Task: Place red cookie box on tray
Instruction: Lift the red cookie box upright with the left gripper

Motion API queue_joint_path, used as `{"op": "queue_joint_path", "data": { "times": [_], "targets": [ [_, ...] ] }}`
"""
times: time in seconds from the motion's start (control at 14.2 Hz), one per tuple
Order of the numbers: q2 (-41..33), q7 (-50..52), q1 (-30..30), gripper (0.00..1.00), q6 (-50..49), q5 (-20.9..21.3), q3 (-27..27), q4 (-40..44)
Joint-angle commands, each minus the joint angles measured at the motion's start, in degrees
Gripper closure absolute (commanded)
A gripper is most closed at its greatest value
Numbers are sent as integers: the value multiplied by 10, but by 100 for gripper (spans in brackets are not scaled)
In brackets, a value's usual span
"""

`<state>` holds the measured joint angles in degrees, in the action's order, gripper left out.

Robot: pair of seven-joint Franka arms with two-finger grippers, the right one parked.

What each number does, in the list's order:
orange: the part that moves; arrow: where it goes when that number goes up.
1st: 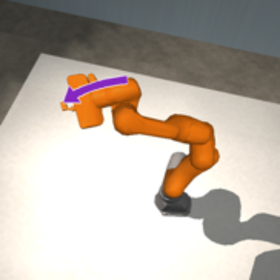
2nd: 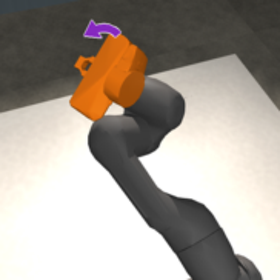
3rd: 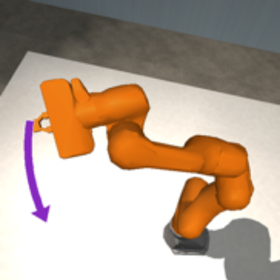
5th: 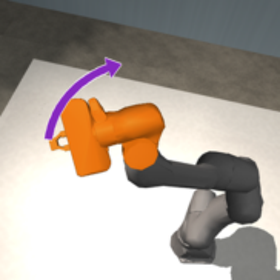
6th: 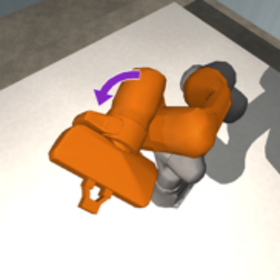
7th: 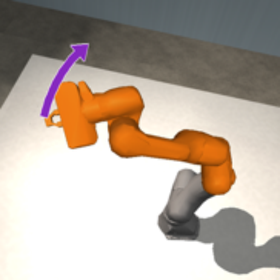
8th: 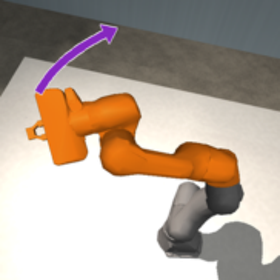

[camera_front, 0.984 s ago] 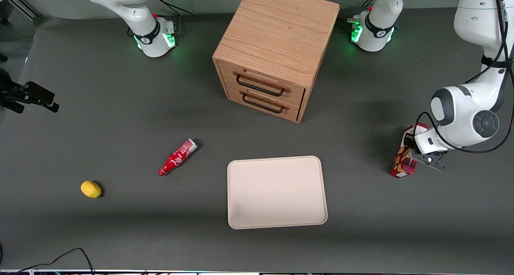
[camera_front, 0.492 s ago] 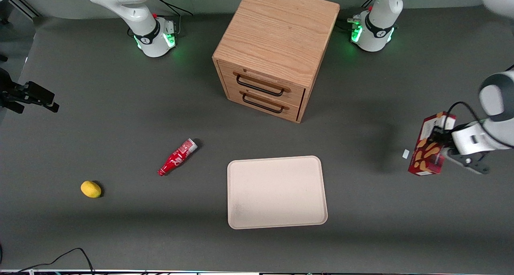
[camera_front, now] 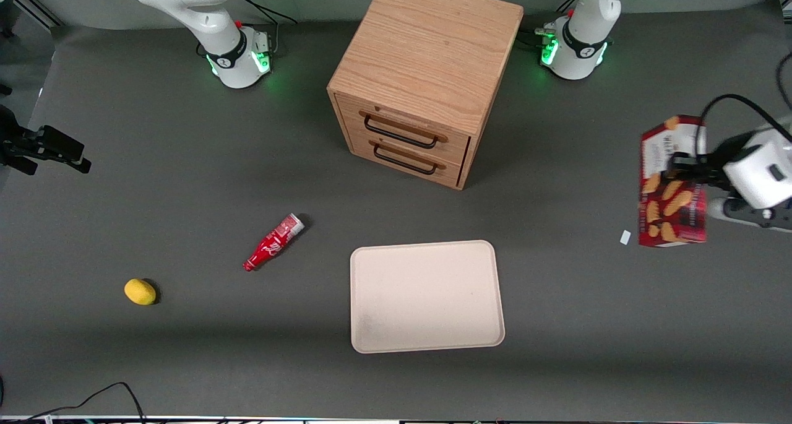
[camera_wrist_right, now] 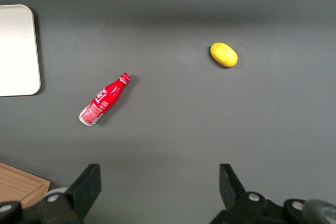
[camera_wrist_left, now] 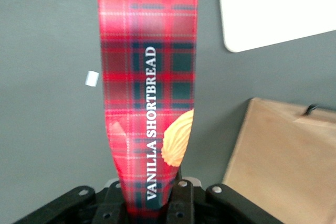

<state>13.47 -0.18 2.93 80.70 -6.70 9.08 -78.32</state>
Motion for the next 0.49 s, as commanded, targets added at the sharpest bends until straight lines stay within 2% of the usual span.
{"op": "queue_joint_path", "data": {
  "times": [0.0,0.14,0.28,0.42],
  "targets": [
    [28,151,-3,100,33,1,79,20],
    [51,223,-9,100,97,4,120,13],
    [87,277,-41,100,167,13,129,12],
    [137,330,-74,100,233,61,130,12]
  ]
}}
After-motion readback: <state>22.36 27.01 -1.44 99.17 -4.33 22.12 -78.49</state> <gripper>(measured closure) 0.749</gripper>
